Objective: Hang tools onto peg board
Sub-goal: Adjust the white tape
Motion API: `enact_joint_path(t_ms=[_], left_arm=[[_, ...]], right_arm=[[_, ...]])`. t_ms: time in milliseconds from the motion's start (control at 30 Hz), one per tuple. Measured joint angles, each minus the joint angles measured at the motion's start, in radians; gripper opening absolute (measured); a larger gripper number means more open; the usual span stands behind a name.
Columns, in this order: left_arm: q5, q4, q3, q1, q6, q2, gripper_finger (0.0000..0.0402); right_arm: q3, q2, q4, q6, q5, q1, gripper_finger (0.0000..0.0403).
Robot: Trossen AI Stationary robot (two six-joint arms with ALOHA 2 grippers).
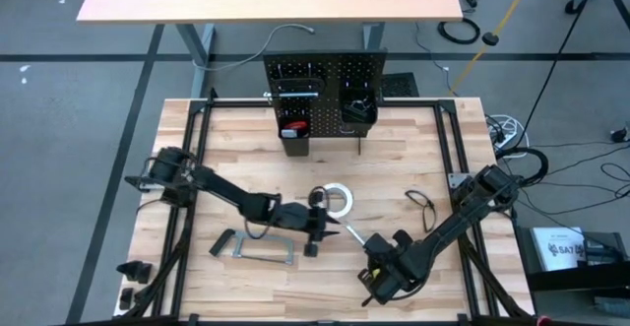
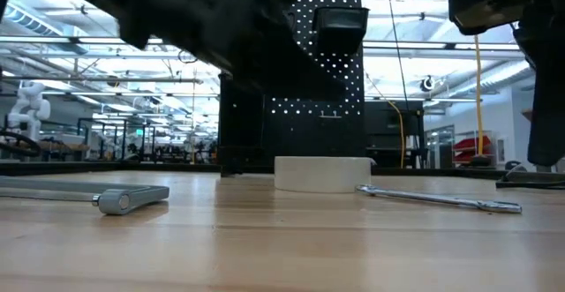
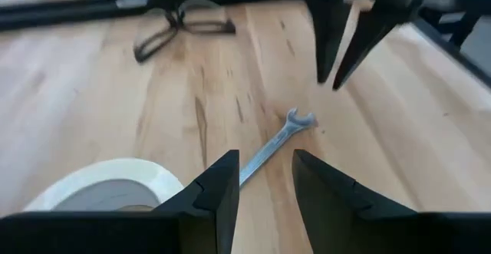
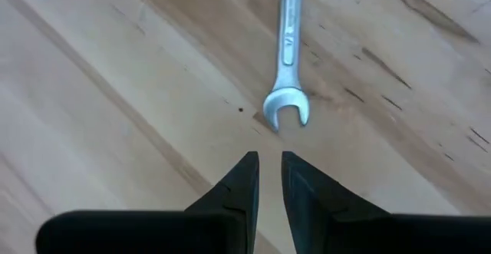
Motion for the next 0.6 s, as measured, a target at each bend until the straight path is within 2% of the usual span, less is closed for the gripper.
enact_joint_path(t_ms=[167, 300, 533, 600], left_arm=[[0.024, -0.045, 0.099, 0.04, 0.0, 0.114, 0.0127], [-0.024, -0.069, 0.142, 0.071, -0.003, 0.175, 0.0115], [-0.062, -0.054, 0.155, 0.081, -0.024, 0.206, 0.0023], [-0.068, -0.054, 0.155, 0.081, -0.01, 0.206, 0.0007]], right_arm=[[0.0, 0.0, -0.013, 0.019, 0.017, 0.01, 0.005], [0.0, 0.0, -0.013, 0.026, 0.017, 0.011, 0.005], [0.0, 0.0, -0.027, 0.014, 0.019, 0.011, 0.005], [0.0, 0.0, -0.03, 0.013, 0.02, 0.011, 0.005]])
